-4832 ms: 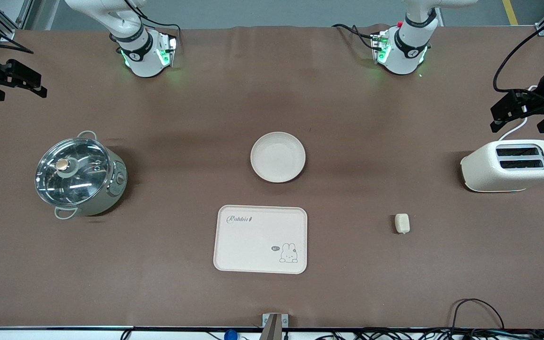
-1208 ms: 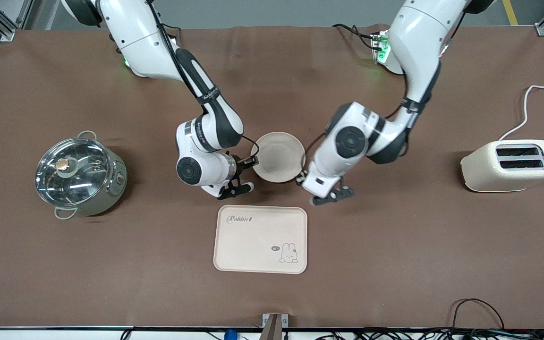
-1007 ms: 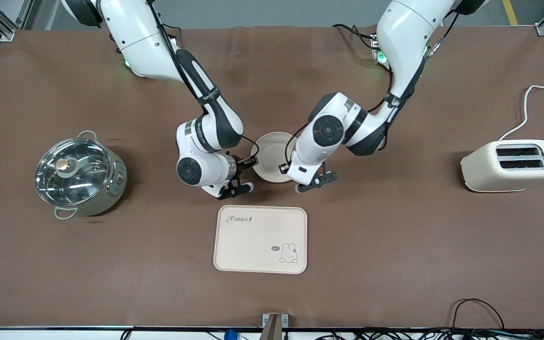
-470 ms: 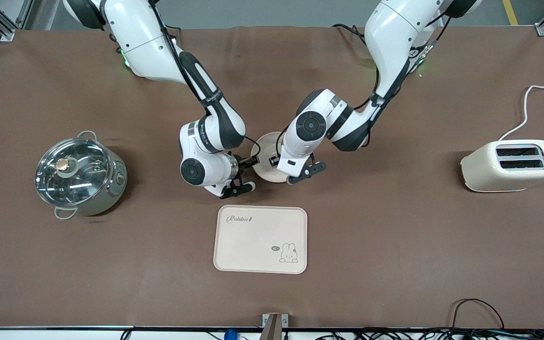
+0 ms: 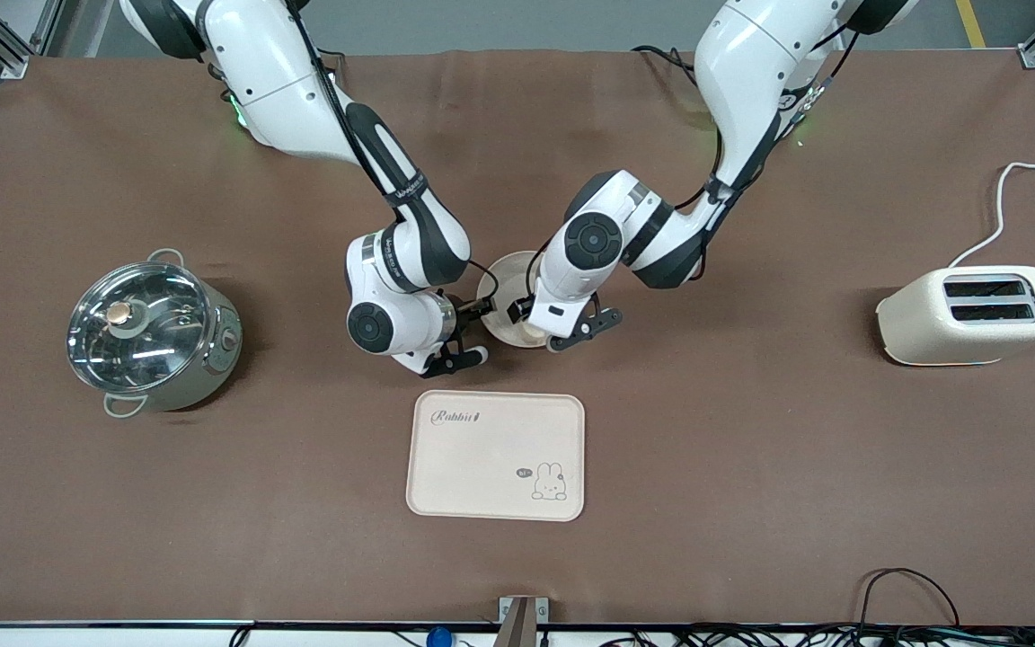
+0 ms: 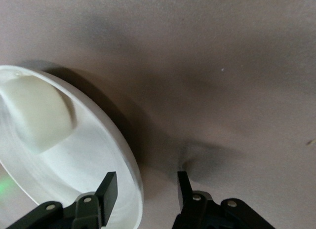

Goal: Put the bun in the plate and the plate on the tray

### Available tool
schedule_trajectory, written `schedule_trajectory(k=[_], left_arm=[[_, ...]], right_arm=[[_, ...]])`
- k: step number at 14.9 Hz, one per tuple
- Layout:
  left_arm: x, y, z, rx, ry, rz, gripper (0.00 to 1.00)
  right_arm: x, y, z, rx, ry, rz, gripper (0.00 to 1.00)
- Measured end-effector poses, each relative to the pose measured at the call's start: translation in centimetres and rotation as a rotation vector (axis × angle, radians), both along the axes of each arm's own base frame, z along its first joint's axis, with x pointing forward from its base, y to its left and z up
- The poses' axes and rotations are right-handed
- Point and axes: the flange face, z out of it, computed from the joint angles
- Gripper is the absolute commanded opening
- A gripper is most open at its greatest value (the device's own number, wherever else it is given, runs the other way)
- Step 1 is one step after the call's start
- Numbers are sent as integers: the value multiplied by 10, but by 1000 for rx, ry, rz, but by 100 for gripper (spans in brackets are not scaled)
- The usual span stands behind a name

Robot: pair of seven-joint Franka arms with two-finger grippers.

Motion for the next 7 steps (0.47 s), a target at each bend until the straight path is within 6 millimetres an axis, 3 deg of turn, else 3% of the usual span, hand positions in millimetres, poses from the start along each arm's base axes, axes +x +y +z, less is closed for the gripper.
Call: schedule_trajectory(k=[2, 4, 6, 7], left_arm=[[4, 5, 1, 17, -21, -24, 100], [19, 25, 13, 56, -54, -87, 100], [48, 63, 41, 72, -83, -186, 100], [67, 93, 62, 69, -103, -238, 100]], right_arm=[[0, 1, 0, 2, 0, -3, 55], [0, 2, -2, 2, -12, -6, 48], [-2, 6, -1, 3, -22, -2, 39], [-2, 8, -2, 3, -25, -1, 34]])
